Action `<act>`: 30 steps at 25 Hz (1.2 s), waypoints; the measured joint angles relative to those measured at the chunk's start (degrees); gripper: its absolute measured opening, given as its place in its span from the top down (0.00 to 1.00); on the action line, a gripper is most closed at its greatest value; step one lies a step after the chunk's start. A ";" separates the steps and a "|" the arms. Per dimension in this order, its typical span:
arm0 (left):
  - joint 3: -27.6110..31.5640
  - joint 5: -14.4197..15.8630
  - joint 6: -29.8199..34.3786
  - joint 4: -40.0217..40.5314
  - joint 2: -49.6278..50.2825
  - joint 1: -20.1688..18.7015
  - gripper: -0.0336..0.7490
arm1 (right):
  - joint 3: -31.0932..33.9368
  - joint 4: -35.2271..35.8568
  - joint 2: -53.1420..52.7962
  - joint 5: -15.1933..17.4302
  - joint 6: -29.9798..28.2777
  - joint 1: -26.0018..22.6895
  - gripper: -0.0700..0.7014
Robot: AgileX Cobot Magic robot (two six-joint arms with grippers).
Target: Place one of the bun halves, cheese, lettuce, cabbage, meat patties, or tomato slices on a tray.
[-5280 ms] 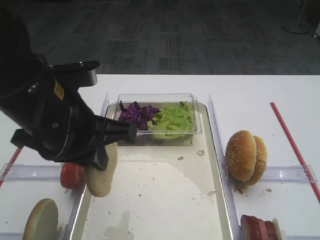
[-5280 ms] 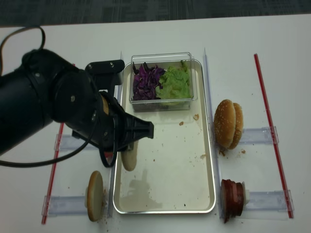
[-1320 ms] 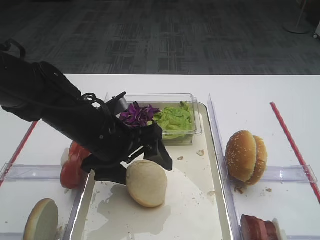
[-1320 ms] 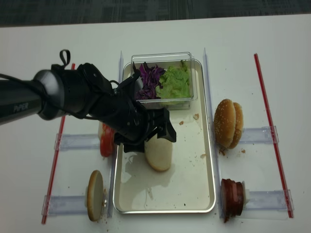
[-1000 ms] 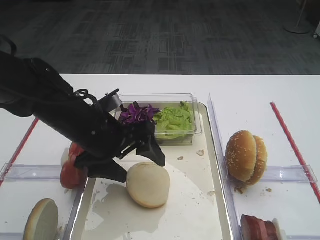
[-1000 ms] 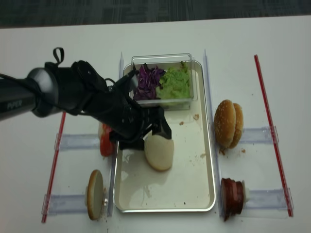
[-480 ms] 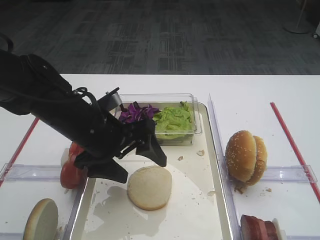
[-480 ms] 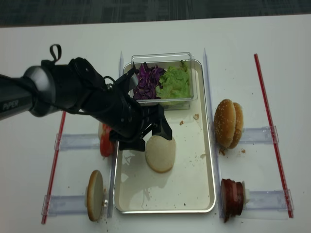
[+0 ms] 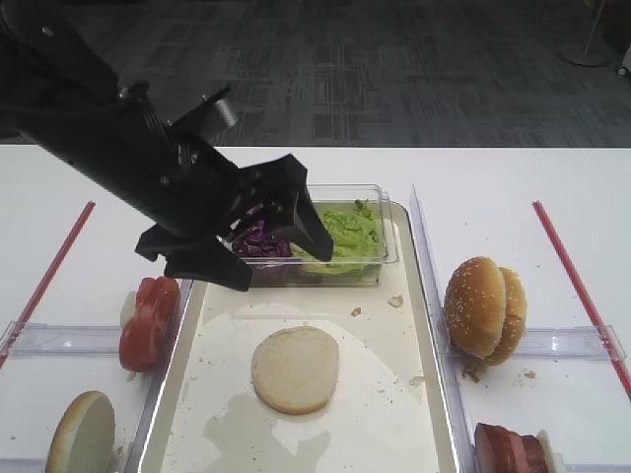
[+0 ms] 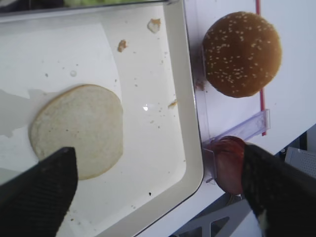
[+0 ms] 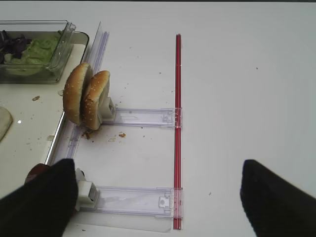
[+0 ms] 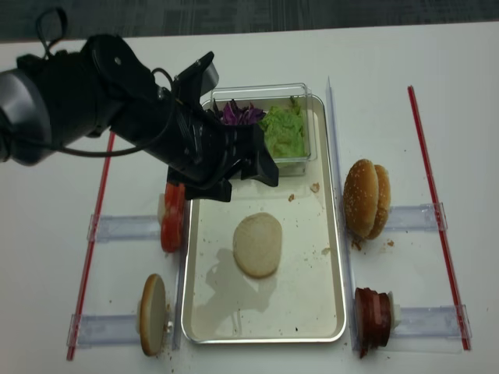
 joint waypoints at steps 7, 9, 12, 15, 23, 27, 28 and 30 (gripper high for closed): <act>-6.76 5.33 -6.11 5.44 -2.67 0.00 0.17 | 0.00 0.00 0.00 0.00 0.00 0.00 0.03; -7.42 5.95 -6.95 5.79 -3.07 0.00 0.17 | 0.00 0.00 0.00 0.00 0.00 0.00 0.03; -7.54 7.17 -9.29 10.03 -3.27 0.00 0.17 | 0.00 0.00 0.00 0.00 -0.10 0.00 0.03; -7.54 9.68 -14.67 20.90 -3.27 0.00 0.17 | 0.00 0.00 0.00 0.00 -0.10 0.00 0.03; -7.54 18.41 -22.04 45.16 -3.27 0.00 0.17 | 0.00 0.00 0.00 0.00 -0.10 0.00 0.03; -7.54 19.18 -21.83 47.36 -3.32 0.00 0.17 | 0.00 0.00 0.00 0.00 -0.20 0.00 0.03; -7.54 19.30 -21.49 47.60 -3.41 0.00 0.17 | 0.00 0.00 0.00 0.00 -0.20 0.00 0.03; -7.54 19.30 -20.78 47.63 -3.41 0.00 0.17 | 0.00 0.00 0.00 0.00 -0.20 0.00 0.03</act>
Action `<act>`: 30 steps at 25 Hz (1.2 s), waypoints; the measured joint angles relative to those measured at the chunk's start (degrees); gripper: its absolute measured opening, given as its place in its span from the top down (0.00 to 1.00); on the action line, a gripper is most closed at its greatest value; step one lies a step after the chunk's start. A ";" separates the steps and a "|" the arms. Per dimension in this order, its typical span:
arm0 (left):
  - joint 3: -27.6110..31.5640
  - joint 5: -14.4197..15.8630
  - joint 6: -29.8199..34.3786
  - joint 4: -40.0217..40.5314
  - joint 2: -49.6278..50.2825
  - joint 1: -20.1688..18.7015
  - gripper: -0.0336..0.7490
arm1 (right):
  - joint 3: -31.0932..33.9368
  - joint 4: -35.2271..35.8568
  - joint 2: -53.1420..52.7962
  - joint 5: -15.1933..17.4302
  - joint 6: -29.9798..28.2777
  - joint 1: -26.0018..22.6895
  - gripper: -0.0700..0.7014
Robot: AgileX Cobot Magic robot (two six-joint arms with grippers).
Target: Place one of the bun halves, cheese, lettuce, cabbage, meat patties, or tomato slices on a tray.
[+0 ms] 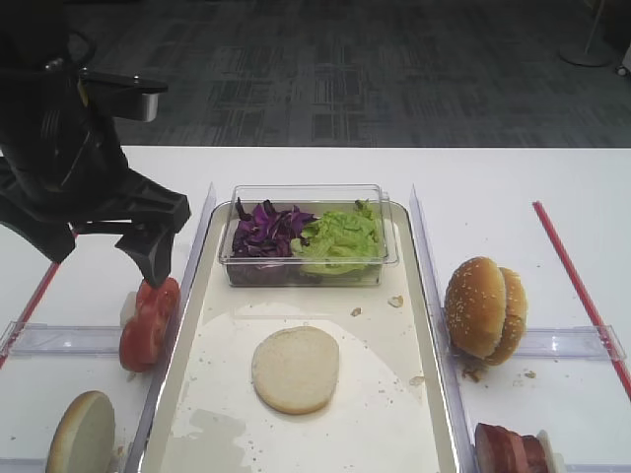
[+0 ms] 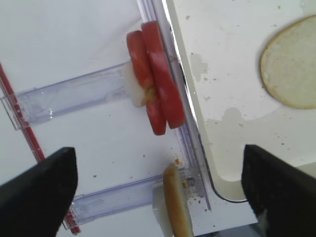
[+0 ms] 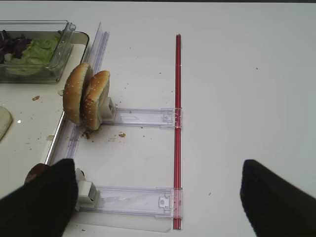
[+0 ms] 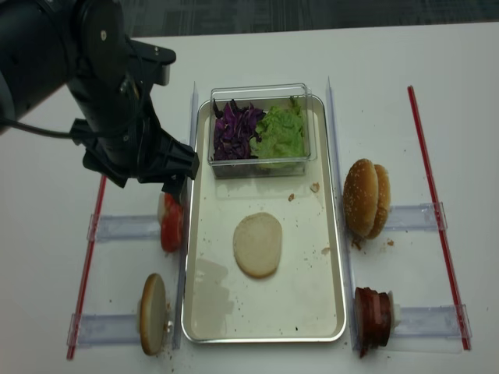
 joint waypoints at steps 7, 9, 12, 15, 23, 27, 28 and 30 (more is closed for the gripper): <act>0.00 0.38 3.50 -1.61 0.00 6.81 0.17 | 0.00 0.00 0.00 0.00 0.00 0.00 0.03; 0.00 0.38 4.91 -1.61 0.00 10.48 0.17 | 0.00 0.00 0.00 0.00 0.00 0.00 0.03; 0.00 0.38 6.75 -1.61 0.00 16.87 0.17 | 0.00 0.00 0.00 0.00 0.00 0.00 0.03; 0.00 0.38 9.00 -1.61 0.00 21.98 0.17 | 0.00 0.00 0.00 0.00 0.00 0.00 0.03; 0.00 0.47 11.83 -1.61 -0.79 27.25 0.17 | 0.00 0.00 0.00 0.00 0.00 0.00 0.03; 0.72 0.06 11.90 -1.61 -4.52 27.25 0.17 | 0.00 0.00 0.00 0.00 0.00 0.00 0.03; 1.62 -0.04 11.90 -1.61 -5.99 27.25 0.17 | 0.00 0.00 0.00 0.00 0.00 0.00 0.03; 4.20 -0.18 11.90 -1.61 -8.91 27.25 0.17 | 0.00 0.00 0.00 0.00 0.00 0.00 0.03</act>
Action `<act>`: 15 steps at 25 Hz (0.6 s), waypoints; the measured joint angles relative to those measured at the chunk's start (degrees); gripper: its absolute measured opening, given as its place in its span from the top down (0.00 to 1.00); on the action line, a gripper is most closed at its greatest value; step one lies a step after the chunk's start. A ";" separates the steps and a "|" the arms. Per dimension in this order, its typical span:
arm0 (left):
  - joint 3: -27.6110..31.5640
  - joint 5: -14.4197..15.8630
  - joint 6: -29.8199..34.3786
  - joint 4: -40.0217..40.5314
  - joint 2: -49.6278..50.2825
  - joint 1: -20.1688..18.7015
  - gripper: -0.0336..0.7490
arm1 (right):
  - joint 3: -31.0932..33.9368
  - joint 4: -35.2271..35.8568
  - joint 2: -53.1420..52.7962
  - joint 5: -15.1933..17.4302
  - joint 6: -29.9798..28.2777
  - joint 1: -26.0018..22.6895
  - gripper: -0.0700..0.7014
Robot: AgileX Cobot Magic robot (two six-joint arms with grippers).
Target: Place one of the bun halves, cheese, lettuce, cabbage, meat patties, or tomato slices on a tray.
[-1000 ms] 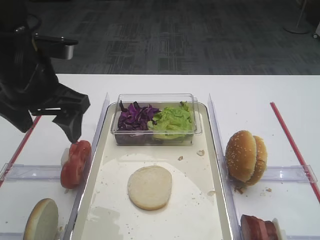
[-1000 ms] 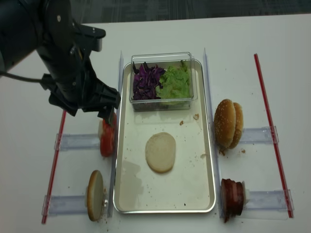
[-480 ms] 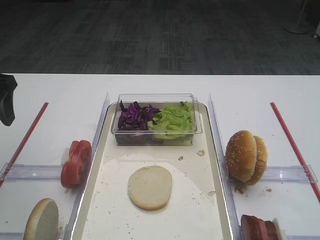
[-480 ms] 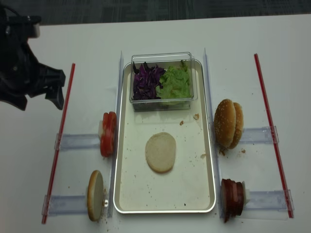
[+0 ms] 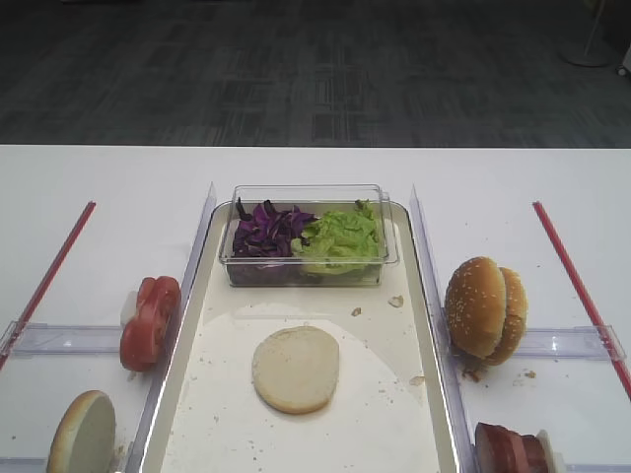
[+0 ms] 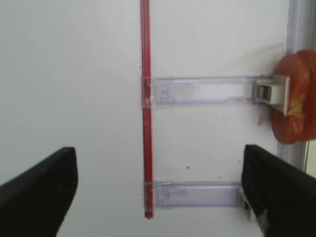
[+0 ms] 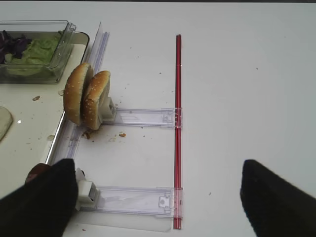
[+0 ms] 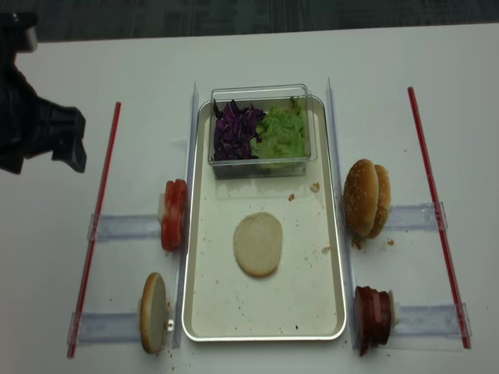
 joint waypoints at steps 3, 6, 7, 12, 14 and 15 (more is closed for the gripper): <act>5.19 -1.10 0.00 -0.05 -4.54 0.00 0.17 | 0.00 0.00 0.00 0.00 0.00 0.00 0.03; 10.65 -2.63 -0.10 -0.14 -10.25 0.00 0.17 | 0.00 0.00 0.00 0.00 0.00 0.00 0.03; 12.60 -2.88 -0.41 -0.14 -12.50 0.00 0.17 | 0.00 0.00 0.00 0.00 0.00 0.00 0.03; 21.49 -4.62 -0.41 -0.26 -23.56 0.00 0.17 | 0.00 0.00 0.00 0.00 0.00 0.00 0.03; 24.19 -5.16 -0.41 -0.65 -28.40 0.00 0.17 | 0.00 0.00 0.00 0.00 0.00 0.00 0.03; 25.53 -5.47 -0.41 -0.94 -30.39 0.00 0.17 | 0.00 0.00 0.00 0.00 0.00 0.00 0.03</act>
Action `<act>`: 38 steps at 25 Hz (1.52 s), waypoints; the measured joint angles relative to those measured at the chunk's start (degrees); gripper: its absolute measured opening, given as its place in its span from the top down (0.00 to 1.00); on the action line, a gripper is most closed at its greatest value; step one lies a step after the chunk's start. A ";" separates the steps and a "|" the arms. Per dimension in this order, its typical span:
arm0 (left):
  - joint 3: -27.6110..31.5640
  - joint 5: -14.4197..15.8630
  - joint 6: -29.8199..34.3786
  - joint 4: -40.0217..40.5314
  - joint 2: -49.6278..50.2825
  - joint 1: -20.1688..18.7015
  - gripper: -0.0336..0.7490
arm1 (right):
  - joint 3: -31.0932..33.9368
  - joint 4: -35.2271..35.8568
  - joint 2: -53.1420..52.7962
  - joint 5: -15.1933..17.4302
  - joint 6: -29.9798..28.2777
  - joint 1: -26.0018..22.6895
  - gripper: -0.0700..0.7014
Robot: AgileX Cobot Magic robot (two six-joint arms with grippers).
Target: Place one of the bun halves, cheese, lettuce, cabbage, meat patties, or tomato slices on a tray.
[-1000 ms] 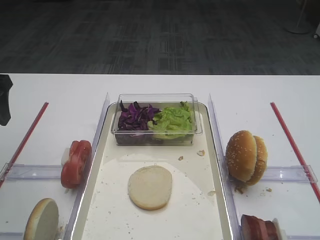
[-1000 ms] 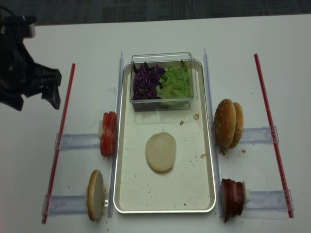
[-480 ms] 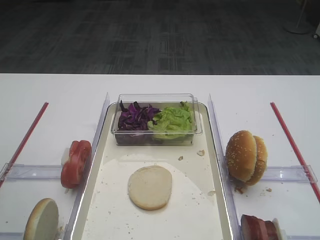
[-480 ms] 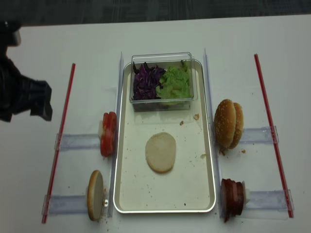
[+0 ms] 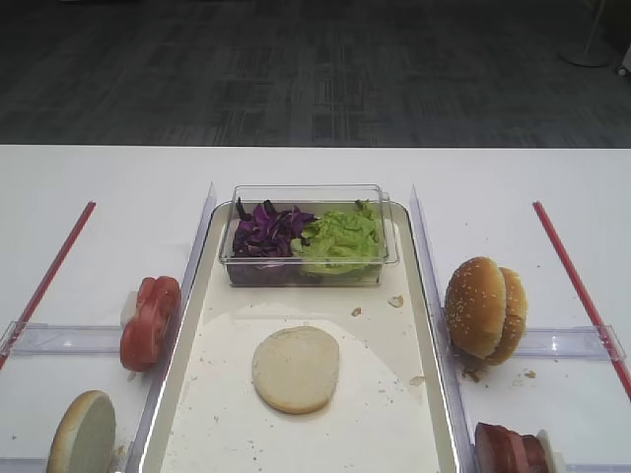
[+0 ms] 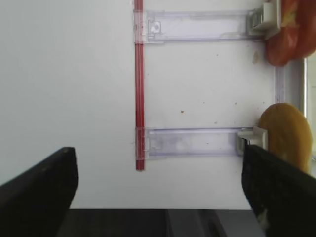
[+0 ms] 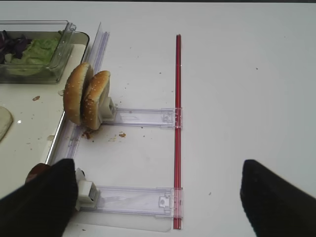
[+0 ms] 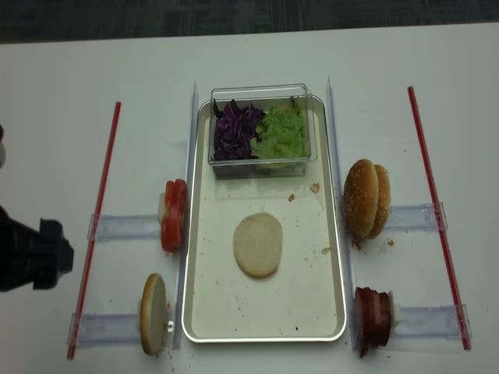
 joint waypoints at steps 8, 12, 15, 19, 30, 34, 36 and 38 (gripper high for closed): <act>7.71 -0.65 1.38 -0.68 -16.89 0.00 0.17 | 0.00 0.00 0.00 0.00 0.00 0.00 0.03; 10.63 -0.86 1.84 -0.68 -24.60 0.00 0.17 | 0.00 0.00 0.00 0.00 0.00 0.00 0.03; 11.64 -0.75 2.22 -0.74 -29.49 0.00 0.17 | 0.00 0.00 0.00 0.00 0.00 0.00 0.03; 11.86 0.12 2.35 -0.89 -34.63 0.00 0.17 | 0.00 0.00 0.00 0.00 0.00 0.00 0.03; 13.11 3.49 2.60 -1.17 -47.72 0.00 0.17 | 0.00 0.00 0.00 0.00 0.00 0.00 0.03; 13.11 3.62 2.72 -1.54 -51.04 0.00 0.17 | 0.00 0.00 0.00 0.00 0.00 0.00 0.03; 13.11 3.77 2.72 -1.69 -51.29 0.00 0.17 | 0.00 0.00 0.00 0.00 0.00 0.00 0.03; 13.11 3.98 2.72 -1.76 -51.31 0.00 0.17 | 0.00 0.00 0.00 0.00 0.00 0.00 0.03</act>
